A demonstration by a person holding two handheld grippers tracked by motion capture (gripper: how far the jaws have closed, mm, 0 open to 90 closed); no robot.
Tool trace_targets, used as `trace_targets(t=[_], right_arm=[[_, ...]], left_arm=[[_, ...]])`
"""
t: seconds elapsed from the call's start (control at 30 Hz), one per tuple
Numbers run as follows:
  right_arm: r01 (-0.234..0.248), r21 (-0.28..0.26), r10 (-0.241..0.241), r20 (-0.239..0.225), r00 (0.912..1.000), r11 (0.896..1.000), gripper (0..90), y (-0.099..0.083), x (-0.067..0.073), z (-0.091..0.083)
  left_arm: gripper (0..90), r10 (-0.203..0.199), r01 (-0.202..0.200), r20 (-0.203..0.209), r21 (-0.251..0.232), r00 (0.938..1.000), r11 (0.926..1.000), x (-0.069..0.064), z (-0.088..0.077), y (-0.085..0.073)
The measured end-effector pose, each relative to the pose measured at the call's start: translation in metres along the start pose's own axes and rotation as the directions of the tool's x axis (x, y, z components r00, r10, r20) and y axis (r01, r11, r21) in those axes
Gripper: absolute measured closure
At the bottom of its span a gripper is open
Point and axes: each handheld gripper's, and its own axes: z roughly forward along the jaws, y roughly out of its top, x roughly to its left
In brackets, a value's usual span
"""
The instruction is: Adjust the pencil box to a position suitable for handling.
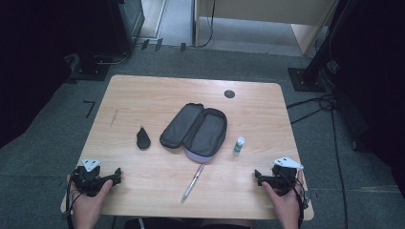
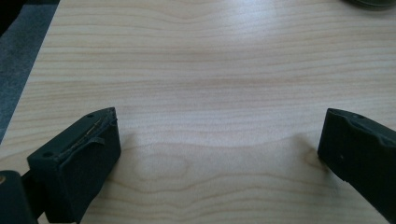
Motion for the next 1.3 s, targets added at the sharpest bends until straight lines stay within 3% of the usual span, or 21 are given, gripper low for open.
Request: trace_targets(t=[0.13, 0.47, 0.63, 0.73, 1.3], right_arm=[[0.014, 0.001, -0.014, -0.003, 0.9999, 1.0, 0.0, -0.001, -0.001, -0.001], [0.011, -0.002, -0.011, -0.001, 0.9999, 1.0, 0.2, -0.001, 0.0, -0.001], [0.009, -0.002, -0.009, 0.0, 1.0, 1.0, 0.2, -0.002, 0.0, -0.001], [0.003, -0.003, -0.003, 0.006, 1.0, 1.0, 0.7, -0.002, 0.001, -0.002], [0.002, -0.004, -0.002, 0.009, 1.0, 1.0, 0.8, -0.002, 0.002, -0.002]], left_arm=[[0.3, -0.007, 0.007, -0.03, 0.005, 0.9995, 1.0, -0.001, -0.004, 0.001], [0.4, 0.008, -0.007, 0.021, -0.076, 0.9997, 0.9971, -0.019, -0.023, 0.013], [0.4, 0.018, -0.015, 0.031, -0.09, 0.9993, 0.9959, -0.027, -0.026, 0.018], [0.4, 0.005, 0.001, 0.052, -0.1, 0.9986, 0.995, -0.032, -0.028, 0.022], [4.2, 0.04, -0.023, 0.124, -0.136, 0.9915, 0.9905, -0.067, -0.031, 0.043]])
